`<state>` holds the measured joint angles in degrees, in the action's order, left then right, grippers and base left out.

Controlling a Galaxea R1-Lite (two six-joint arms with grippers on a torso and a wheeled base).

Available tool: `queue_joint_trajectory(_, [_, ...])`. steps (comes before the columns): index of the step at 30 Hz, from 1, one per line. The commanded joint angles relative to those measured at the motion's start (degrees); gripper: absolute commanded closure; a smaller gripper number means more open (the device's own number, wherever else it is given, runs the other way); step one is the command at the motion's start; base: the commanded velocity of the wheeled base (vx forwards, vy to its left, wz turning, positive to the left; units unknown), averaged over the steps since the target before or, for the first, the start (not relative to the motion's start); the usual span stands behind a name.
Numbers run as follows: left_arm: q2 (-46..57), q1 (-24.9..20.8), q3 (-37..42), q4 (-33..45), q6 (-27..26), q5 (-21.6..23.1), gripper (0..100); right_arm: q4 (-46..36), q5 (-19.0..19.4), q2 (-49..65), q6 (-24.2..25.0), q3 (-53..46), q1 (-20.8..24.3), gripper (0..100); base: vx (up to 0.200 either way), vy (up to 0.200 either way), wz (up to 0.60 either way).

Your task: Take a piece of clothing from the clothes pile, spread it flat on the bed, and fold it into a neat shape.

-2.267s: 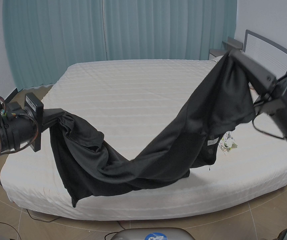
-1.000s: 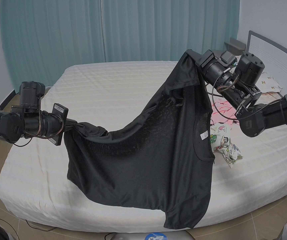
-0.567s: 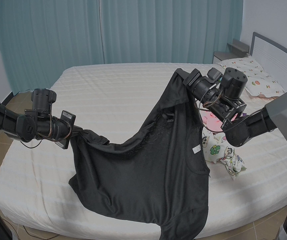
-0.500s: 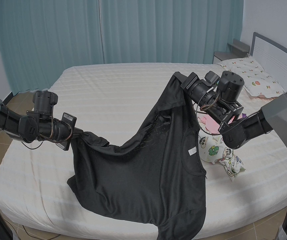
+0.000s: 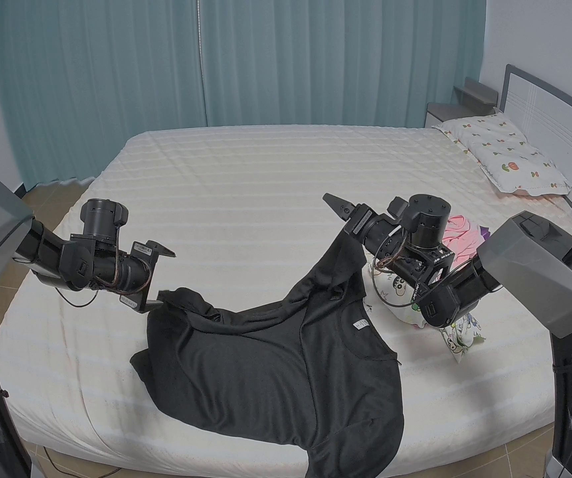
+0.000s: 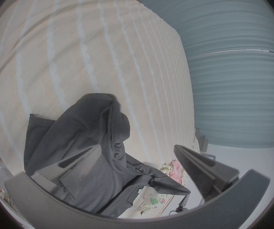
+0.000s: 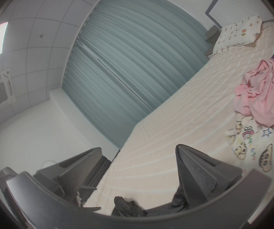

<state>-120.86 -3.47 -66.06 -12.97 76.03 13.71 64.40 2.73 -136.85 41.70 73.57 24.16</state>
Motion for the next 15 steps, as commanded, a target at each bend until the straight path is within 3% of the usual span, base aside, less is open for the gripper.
queue_joint_trajectory(1, [-0.08,1.63,0.49,0.23,-0.36,0.0,0,-4.11,-0.18,0.45,-1.98,-2.2,-2.1,0,0.0,0.0,0.0])
queue_joint_trajectory(5, [0.54,3.03,1.02,0.58,-1.5,0.08,0,-10.97,-0.27,0.97,-6.11,-3.26,-4.03,0,0.0,0.0,0.0])
queue_joint_trajectory(9, [1.41,4.27,3.75,0.58,-4.84,0.35,0,-12.37,-0.09,2.55,-6.28,-5.45,-4.47,0,0.0,0.0,0.0])
queue_joint_trajectory(15, [2.03,4.27,10.07,-0.04,-9.5,0.96,0,-20.9,0.78,6.51,-6.2,-9.06,-4.39,0,0.0,0.0,0.0])
